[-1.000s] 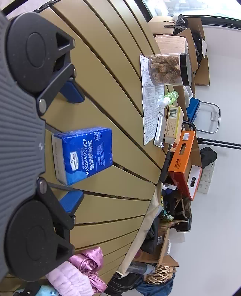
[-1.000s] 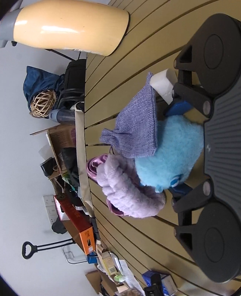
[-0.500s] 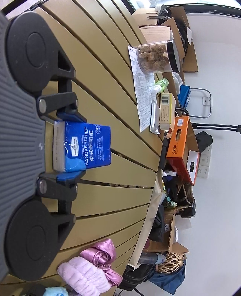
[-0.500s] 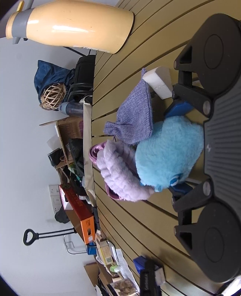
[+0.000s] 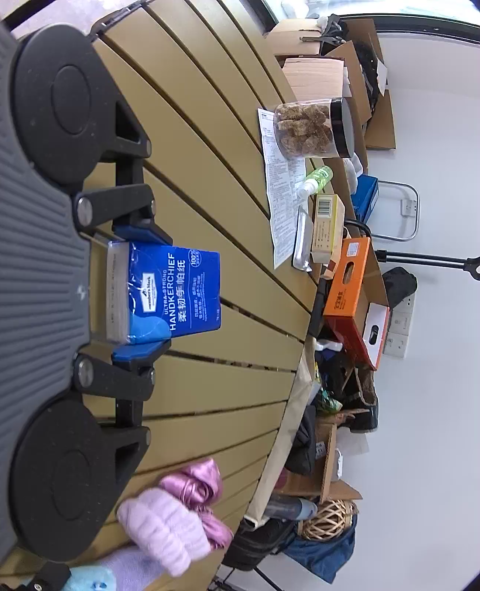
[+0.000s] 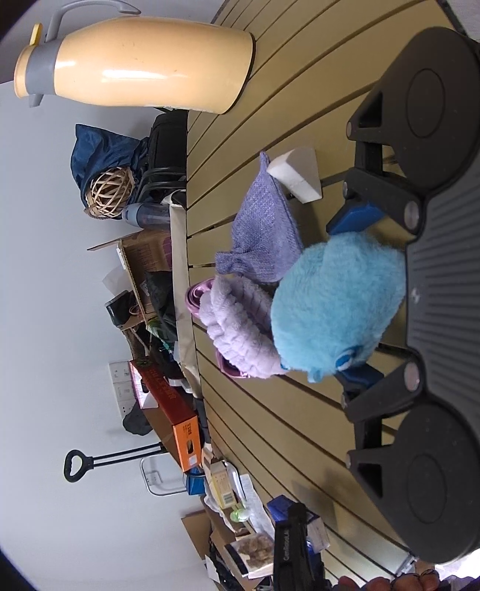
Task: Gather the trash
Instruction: 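Close left gripper on blue tissue pack while right gripper grasps light-blue plush, then lift the tissue pack and plush off the table toward the bin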
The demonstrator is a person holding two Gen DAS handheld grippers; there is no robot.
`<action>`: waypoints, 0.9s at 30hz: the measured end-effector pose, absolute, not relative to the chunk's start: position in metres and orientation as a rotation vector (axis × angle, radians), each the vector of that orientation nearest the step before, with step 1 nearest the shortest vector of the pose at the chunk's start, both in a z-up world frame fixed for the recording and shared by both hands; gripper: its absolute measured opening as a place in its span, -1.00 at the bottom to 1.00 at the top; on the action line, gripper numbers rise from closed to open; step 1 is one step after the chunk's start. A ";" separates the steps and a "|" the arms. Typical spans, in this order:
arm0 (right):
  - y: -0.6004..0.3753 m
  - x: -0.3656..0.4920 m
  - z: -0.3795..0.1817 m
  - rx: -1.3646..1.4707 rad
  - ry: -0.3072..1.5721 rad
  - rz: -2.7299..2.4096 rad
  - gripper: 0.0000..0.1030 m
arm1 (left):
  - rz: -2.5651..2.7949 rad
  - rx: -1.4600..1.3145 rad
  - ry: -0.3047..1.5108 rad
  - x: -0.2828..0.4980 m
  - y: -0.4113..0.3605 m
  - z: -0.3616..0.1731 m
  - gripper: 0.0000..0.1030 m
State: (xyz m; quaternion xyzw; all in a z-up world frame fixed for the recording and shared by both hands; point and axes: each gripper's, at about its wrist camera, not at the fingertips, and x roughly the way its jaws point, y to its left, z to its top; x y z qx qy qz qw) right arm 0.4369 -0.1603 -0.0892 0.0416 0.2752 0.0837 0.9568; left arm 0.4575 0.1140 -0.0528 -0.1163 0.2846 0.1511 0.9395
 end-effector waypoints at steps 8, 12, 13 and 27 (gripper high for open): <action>-0.169 0.412 -0.076 0.083 0.525 0.179 0.35 | 0.285 -0.256 0.528 0.431 0.103 -0.033 0.02; -0.178 0.398 -0.072 0.085 0.518 0.175 0.35 | 0.274 -0.246 0.490 0.415 0.093 -0.022 0.02; -0.180 0.395 -0.070 0.086 0.517 0.174 0.35 | 0.268 -0.244 0.485 0.412 0.090 -0.020 0.02; -0.204 0.343 -0.060 0.102 0.519 0.179 0.35 | 0.141 -0.198 0.456 0.348 0.043 -0.010 0.02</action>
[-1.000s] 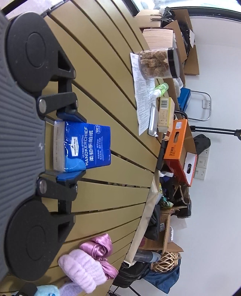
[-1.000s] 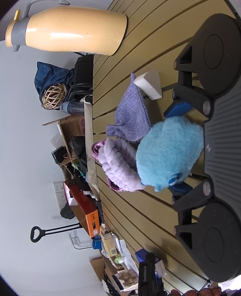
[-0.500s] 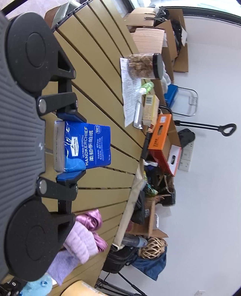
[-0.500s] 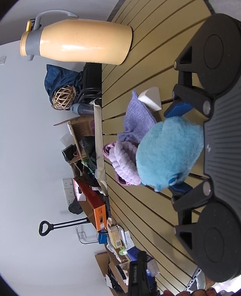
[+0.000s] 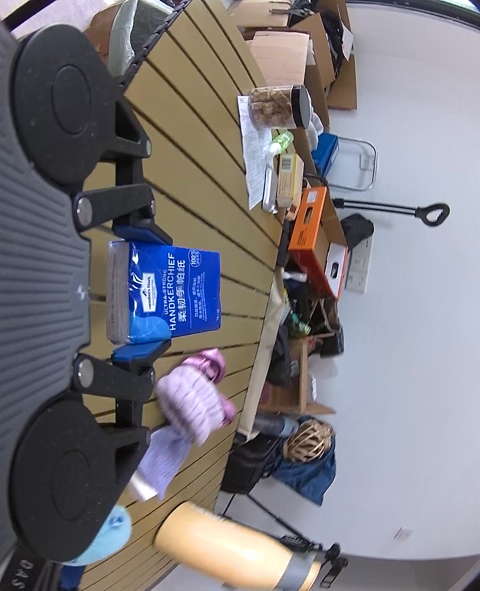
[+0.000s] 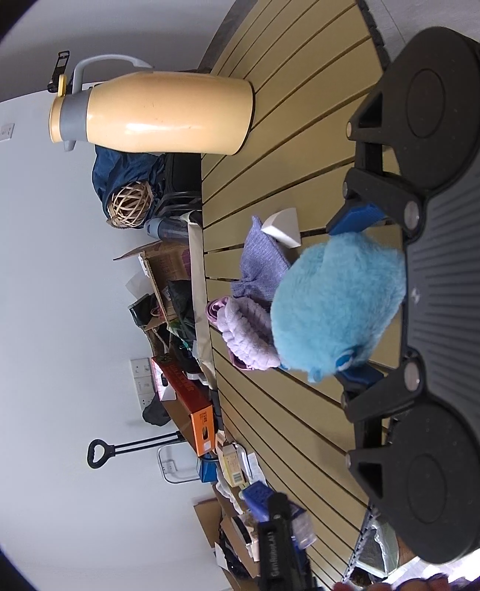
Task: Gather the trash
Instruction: 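Lift the tissue pack and plush off the table toward the bin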
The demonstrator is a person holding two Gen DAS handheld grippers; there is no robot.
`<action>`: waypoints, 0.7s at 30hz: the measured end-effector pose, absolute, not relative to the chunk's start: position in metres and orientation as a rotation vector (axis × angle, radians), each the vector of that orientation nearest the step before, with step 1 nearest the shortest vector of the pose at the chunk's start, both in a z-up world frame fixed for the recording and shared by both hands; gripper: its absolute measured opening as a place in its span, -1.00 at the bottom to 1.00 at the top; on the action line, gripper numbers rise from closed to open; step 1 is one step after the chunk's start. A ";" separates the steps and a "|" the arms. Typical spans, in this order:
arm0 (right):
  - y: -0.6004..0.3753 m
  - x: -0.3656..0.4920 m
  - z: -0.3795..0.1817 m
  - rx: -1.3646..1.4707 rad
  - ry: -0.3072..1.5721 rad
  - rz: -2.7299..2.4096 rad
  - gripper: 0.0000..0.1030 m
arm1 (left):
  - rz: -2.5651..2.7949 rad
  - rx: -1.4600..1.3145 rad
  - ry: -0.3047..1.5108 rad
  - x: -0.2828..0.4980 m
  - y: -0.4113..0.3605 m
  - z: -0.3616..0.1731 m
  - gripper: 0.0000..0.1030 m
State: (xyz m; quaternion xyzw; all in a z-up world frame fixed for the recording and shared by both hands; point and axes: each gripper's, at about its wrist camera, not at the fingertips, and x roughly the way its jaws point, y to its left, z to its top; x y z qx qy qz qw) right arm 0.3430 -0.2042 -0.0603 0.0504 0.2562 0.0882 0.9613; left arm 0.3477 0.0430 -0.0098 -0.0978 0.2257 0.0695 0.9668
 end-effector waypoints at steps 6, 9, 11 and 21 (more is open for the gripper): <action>-0.210 0.320 -0.059 0.100 0.528 0.192 0.35 | 0.101 -0.151 0.473 0.319 0.031 -0.013 0.02; -0.211 0.308 -0.059 0.095 0.530 0.198 0.35 | 0.091 -0.135 0.490 0.305 0.028 -0.015 0.02; -0.213 0.301 -0.059 0.097 0.534 0.201 0.35 | 0.083 -0.124 0.501 0.297 0.026 -0.017 0.02; -0.215 0.267 -0.064 0.096 0.563 0.218 0.35 | 0.046 -0.061 0.544 0.257 0.012 -0.026 0.02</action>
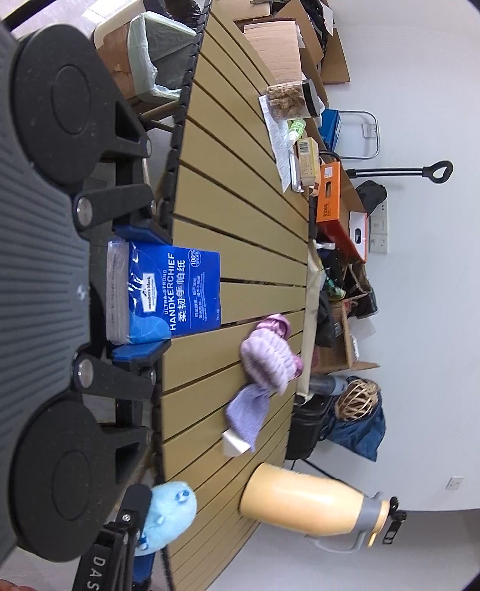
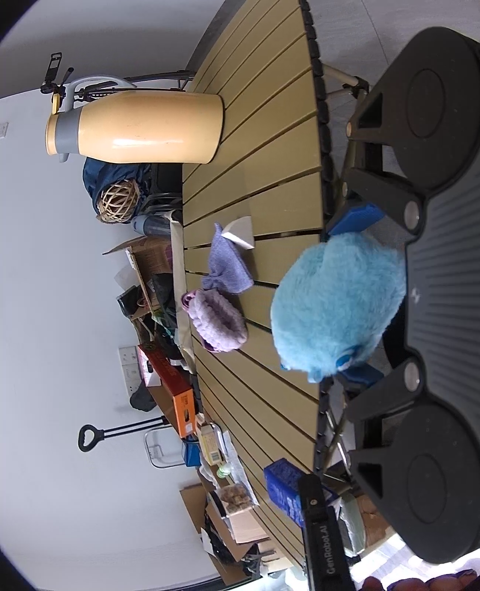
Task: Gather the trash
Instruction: 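Lift the tissue pack and plush off the table toward the bin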
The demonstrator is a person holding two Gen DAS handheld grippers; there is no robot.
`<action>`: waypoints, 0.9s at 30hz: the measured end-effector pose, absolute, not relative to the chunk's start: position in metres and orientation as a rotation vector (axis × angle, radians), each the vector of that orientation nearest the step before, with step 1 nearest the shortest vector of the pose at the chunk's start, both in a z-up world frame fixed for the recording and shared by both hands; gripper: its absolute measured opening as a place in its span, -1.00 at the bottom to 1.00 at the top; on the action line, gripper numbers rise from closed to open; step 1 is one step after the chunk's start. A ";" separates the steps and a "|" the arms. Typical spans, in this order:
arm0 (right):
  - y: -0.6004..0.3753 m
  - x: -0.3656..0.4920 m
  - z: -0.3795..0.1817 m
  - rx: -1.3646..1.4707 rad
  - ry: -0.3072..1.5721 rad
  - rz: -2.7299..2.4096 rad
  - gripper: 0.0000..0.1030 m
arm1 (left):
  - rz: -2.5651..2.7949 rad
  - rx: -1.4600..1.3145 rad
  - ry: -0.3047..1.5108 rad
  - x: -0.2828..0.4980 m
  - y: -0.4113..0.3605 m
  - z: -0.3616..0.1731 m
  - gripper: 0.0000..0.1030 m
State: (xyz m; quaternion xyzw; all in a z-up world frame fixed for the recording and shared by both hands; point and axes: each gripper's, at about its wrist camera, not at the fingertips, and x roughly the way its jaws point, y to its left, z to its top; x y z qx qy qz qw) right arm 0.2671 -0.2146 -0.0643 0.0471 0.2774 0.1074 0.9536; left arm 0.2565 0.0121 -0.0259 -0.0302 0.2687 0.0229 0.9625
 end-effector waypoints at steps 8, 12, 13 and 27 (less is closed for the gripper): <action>-0.213 0.242 -0.072 0.081 0.598 0.237 0.35 | 0.026 -0.031 0.574 0.224 0.004 -0.033 0.02; -0.213 0.226 -0.075 0.078 0.611 0.244 0.35 | 0.024 -0.023 0.597 0.211 0.003 -0.039 0.02; -0.213 0.223 -0.076 0.075 0.616 0.245 0.35 | 0.022 -0.023 0.607 0.207 0.003 -0.041 0.02; -0.208 0.170 -0.097 0.043 0.688 0.267 0.35 | 0.005 -0.003 0.685 0.158 0.003 -0.063 0.02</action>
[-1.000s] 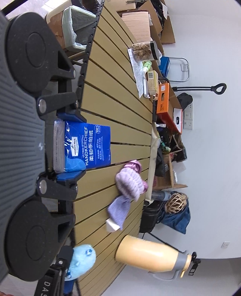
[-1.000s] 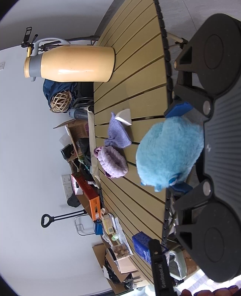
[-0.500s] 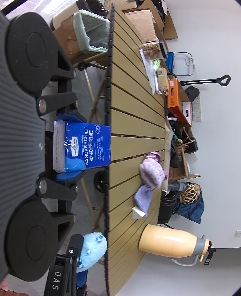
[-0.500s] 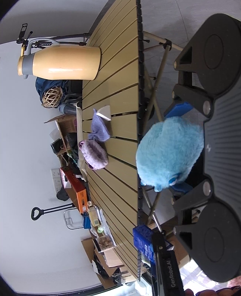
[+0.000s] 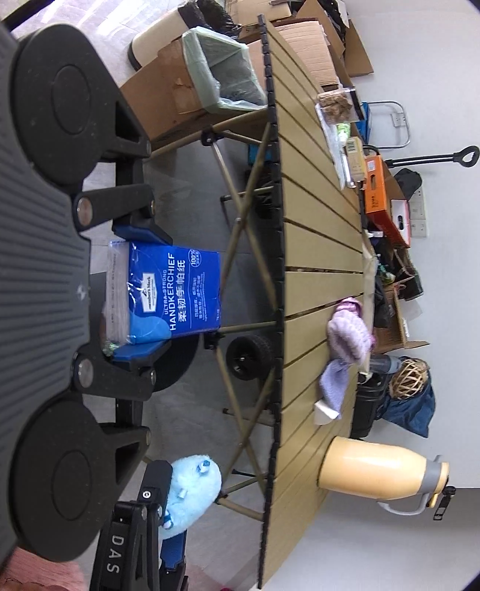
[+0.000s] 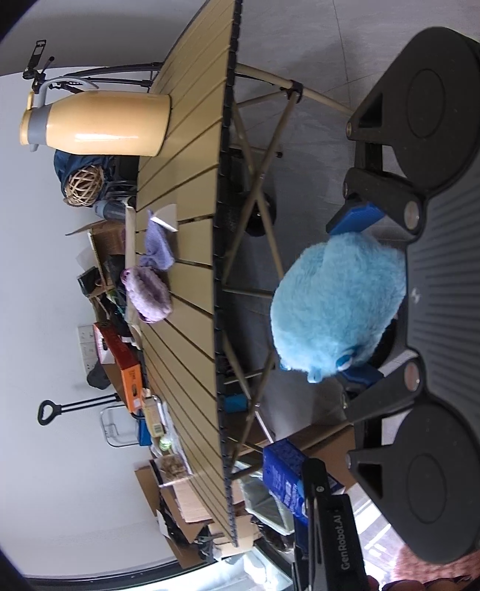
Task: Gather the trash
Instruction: 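Lift the tissue pack and plush off the table toward the bin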
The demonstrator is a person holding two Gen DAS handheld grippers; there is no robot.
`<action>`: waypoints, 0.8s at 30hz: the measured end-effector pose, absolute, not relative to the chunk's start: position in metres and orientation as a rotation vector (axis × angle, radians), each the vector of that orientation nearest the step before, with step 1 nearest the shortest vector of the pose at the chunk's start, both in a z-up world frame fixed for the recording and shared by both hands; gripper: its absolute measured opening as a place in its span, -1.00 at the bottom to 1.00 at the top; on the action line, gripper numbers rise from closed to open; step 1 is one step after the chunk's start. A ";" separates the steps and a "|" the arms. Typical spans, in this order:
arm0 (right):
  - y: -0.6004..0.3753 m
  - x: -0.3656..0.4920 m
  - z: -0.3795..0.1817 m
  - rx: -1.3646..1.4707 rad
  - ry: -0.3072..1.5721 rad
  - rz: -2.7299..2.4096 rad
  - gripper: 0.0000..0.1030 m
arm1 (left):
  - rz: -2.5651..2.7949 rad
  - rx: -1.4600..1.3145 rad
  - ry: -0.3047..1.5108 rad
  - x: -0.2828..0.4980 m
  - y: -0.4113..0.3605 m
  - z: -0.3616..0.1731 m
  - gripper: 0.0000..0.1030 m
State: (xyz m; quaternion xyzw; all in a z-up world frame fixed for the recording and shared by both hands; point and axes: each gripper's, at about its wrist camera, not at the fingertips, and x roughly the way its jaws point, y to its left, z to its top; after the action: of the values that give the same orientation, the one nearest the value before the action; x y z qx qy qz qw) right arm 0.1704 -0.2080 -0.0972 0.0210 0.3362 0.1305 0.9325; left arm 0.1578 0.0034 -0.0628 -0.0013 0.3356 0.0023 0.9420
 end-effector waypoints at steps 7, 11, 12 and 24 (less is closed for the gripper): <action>-0.195 0.164 -0.125 0.025 0.760 0.284 0.35 | 0.000 0.004 0.747 0.148 0.009 -0.086 0.02; -0.187 0.161 -0.144 0.007 0.805 0.295 0.35 | 0.000 0.005 0.779 0.144 0.012 -0.100 0.02; -0.184 0.160 -0.149 0.003 0.818 0.298 0.35 | 0.000 0.005 0.790 0.143 0.013 -0.104 0.02; -0.168 0.157 -0.206 -0.037 0.968 0.324 0.35 | -0.014 -0.022 0.930 0.145 0.016 -0.157 0.02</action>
State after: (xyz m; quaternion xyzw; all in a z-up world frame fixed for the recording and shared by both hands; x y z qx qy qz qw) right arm 0.1569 -0.1677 -0.2058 -0.0175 0.4632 0.1553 0.8724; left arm 0.1453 0.0157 -0.1570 -0.0108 0.4483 -0.0070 0.8938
